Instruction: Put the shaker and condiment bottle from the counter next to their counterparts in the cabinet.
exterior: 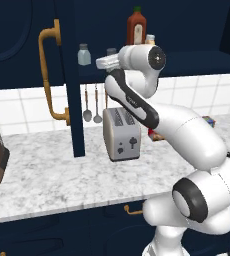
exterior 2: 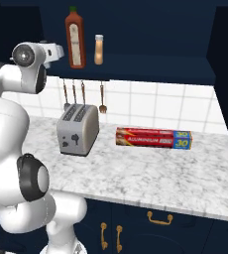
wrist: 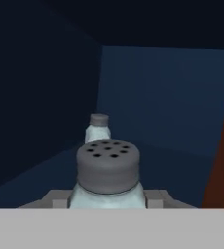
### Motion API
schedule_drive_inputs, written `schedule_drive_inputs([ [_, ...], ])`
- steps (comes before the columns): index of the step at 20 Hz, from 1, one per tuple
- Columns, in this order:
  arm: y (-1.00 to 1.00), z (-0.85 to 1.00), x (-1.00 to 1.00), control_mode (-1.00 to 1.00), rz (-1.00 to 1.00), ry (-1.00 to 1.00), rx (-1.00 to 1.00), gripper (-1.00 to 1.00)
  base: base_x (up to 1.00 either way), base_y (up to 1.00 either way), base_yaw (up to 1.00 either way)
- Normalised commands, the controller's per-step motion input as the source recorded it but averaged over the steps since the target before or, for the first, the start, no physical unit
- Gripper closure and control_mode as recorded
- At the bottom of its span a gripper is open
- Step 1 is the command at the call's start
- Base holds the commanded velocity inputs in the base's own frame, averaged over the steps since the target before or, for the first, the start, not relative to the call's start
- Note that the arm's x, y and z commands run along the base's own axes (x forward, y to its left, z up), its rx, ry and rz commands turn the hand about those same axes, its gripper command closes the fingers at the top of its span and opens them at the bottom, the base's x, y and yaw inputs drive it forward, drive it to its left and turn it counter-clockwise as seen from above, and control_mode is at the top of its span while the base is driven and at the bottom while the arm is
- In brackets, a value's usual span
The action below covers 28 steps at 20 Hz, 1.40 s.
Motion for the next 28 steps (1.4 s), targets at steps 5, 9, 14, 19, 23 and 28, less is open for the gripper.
schedule_drive_inputs([
  [5, 0.09, 0.00, 0.20, -1.00, -0.09, 0.01, 0.03, 1.00, 0.00, 0.00, 0.00],
  [9, 0.12, 0.00, 0.18, -1.00, -0.04, 0.02, 0.01, 1.00, 0.00, 0.00, 0.00],
  [14, 0.01, 0.00, 0.23, -1.00, 0.00, 0.02, 0.01, 1.00, 0.00, 0.00, 0.00],
  [19, 0.00, 0.00, 0.26, -1.00, 0.00, 0.00, 0.03, 1.00, 0.00, 0.00, 0.00],
  [23, 0.00, 0.00, 0.24, -1.00, 0.00, 0.00, 0.03, 1.00, 0.00, 0.00, 0.00],
  [28, 0.00, 0.00, 0.14, -1.00, 0.00, 0.00, 0.02, 1.00, 0.00, 0.00, 0.00],
])
